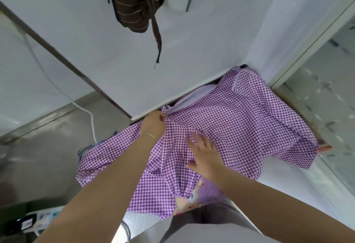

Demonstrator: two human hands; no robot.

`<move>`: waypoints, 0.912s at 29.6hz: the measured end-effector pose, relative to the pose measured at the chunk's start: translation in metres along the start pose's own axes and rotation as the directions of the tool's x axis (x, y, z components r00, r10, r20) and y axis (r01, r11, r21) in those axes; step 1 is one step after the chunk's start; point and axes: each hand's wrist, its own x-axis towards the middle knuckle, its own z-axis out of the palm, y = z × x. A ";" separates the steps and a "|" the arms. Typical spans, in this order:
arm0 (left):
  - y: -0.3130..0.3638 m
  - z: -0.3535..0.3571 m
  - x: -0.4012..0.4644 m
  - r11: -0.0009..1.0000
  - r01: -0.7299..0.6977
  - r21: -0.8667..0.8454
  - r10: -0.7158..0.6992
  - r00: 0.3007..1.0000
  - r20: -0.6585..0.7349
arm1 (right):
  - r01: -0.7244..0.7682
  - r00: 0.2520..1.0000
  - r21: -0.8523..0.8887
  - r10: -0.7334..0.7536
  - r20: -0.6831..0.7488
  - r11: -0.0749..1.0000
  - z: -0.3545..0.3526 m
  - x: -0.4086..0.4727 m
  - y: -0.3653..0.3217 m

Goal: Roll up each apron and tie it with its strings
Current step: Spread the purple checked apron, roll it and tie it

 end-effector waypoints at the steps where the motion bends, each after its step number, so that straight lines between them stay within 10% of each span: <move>1: -0.002 0.005 -0.006 0.988 -0.018 -0.154 0.018 1.000 -0.005 | 0.122 0.992 -0.057 -0.124 -0.037 0.991 0.005 -0.005 0.004; 5: -0.023 0.028 -0.030 0.897 -0.177 -0.404 0.110 0.977 -0.185 | 0.443 0.896 -0.099 -0.436 0.083 0.891 0.026 -0.015 0.013; 10: -0.081 0.066 -0.078 0.983 -0.166 -0.072 0.083 0.766 -0.638 | 0.373 0.917 -0.086 -0.353 0.185 0.924 0.031 -0.005 0.015; 16: -0.124 0.093 -0.109 0.997 0.081 0.001 -0.070 0.872 -0.484 | 0.084 0.996 0.282 -0.088 0.000 0.956 0.010 0.005 0.006; 18: -0.128 0.090 -0.108 0.999 0.042 0.027 -0.027 0.910 -0.414 | -0.070 0.980 0.688 0.178 -0.088 0.722 -0.005 0.005 0.004; 20: -0.130 0.083 -0.102 0.996 0.051 0.078 -0.022 0.945 -0.327 | -0.100 0.841 0.959 0.538 -0.061 0.265 -0.025 0.010 0.016; 23: -0.137 0.076 -0.095 0.977 0.059 0.205 -0.022 0.984 -0.178 | -0.122 0.611 0.960 0.743 0.273 -0.252 -0.037 0.027 0.057; 25: -0.144 0.072 -0.092 0.972 0.023 0.233 0.018 0.985 -0.173 | -0.225 0.517 0.943 0.790 0.329 -0.246 -0.029 0.034 0.072; 27: -0.148 0.067 -0.093 0.987 0.042 0.158 0.003 0.961 -0.277 | -0.290 0.431 0.957 0.889 0.151 -0.022 -0.016 0.033 0.066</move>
